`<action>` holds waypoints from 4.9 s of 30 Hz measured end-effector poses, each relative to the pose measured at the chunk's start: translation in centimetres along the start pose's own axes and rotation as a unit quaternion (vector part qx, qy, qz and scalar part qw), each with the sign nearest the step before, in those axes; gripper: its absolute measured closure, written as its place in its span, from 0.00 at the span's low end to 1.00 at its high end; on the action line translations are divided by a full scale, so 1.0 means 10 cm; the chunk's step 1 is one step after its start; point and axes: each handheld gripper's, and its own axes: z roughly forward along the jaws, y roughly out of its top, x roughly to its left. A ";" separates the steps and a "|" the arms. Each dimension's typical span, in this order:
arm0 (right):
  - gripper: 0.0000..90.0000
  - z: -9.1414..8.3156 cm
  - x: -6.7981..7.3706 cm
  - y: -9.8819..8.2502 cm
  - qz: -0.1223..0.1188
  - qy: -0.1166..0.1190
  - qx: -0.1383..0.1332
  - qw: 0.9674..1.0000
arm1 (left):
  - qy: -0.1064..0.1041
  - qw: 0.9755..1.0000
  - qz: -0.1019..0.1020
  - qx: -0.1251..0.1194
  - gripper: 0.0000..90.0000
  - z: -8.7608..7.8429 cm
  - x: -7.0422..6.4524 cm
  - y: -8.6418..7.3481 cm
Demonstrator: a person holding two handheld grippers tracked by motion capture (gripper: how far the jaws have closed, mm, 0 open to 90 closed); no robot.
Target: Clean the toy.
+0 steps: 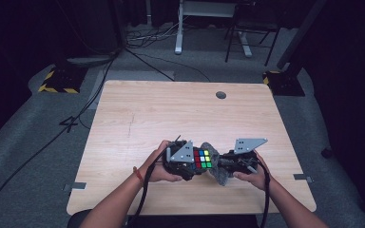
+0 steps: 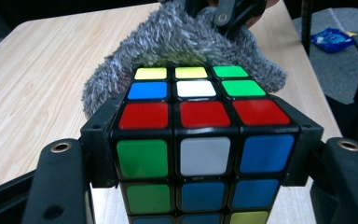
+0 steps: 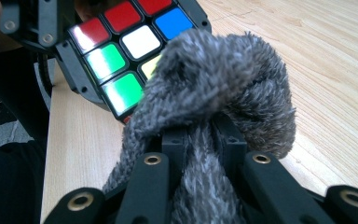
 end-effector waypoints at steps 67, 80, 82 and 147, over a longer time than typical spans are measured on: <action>0.87 -0.09 0.02 0.02 0.003 -0.020 -0.039 0.999 | 0.001 0.999 -0.029 -0.037 0.36 -0.11 0.09 -0.02; 0.87 -0.15 0.15 0.16 -0.033 -0.037 -0.053 0.997 | 0.009 0.999 -0.003 0.036 0.37 0.14 0.00 -0.01; 0.87 -0.12 0.16 0.17 -0.042 -0.041 -0.044 0.997 | 0.010 0.999 -0.002 0.040 0.37 0.16 0.00 -0.01; 0.87 -0.06 0.02 0.08 -0.019 -0.063 0.001 0.998 | 0.006 1.000 -0.007 -0.001 0.37 0.00 0.01 0.04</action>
